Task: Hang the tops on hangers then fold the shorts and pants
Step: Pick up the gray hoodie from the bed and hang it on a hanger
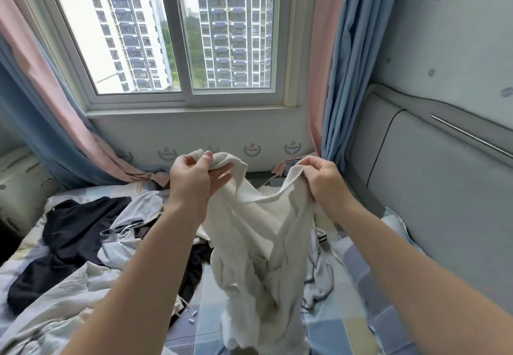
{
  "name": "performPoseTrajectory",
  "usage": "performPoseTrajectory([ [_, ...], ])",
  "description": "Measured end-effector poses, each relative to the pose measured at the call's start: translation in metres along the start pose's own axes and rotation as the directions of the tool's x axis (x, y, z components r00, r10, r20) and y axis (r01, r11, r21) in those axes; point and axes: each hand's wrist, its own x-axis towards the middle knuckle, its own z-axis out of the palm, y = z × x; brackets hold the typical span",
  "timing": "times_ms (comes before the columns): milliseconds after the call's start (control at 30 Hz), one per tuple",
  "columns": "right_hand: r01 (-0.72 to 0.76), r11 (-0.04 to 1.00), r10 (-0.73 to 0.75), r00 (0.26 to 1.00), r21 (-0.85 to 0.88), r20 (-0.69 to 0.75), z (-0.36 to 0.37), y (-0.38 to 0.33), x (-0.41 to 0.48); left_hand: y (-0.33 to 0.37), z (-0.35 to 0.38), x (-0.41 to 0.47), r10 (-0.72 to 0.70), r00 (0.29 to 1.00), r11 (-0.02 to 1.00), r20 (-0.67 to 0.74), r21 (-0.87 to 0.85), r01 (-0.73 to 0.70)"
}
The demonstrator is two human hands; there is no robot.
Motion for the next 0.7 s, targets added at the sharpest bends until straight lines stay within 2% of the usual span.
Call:
performPoseTrajectory([
  [133,-0.101,0.945,0.101,0.995,0.31,0.018,-0.004,-0.052,0.001,-0.017,-0.005,-0.007,-0.065,0.994,0.938,0.092,0.346,0.03],
  [200,-0.164,0.923,0.162,0.986,0.349,0.035,0.0,-0.064,-0.003,-0.022,-0.005,-0.021,-0.093,0.97,0.91,0.225,0.415,-0.009],
  [267,-0.209,0.898,0.195,0.978,0.388,0.075,0.008,-0.069,-0.008,-0.031,-0.003,-0.037,-0.169,0.913,0.866,0.372,0.497,-0.042],
  [333,-0.229,0.877,0.205,0.973,0.422,0.102,0.017,-0.071,-0.012,-0.045,-0.001,-0.052,-0.208,0.869,0.791,0.449,0.6,-0.121],
  [433,-0.233,0.847,0.205,0.973,0.477,0.11,0.026,-0.073,-0.014,-0.073,0.0,-0.066,-0.169,0.885,0.709,0.434,0.677,-0.197],
  [600,-0.171,0.783,0.158,0.985,0.598,0.075,0.026,-0.083,-0.014,-0.116,-0.016,-0.06,-0.021,0.952,0.531,0.305,0.81,-0.248],
  [700,-0.12,0.788,0.14,0.99,0.604,0.013,0.02,-0.082,-0.013,-0.122,-0.035,-0.043,0.01,0.955,0.509,0.297,0.82,-0.26],
])
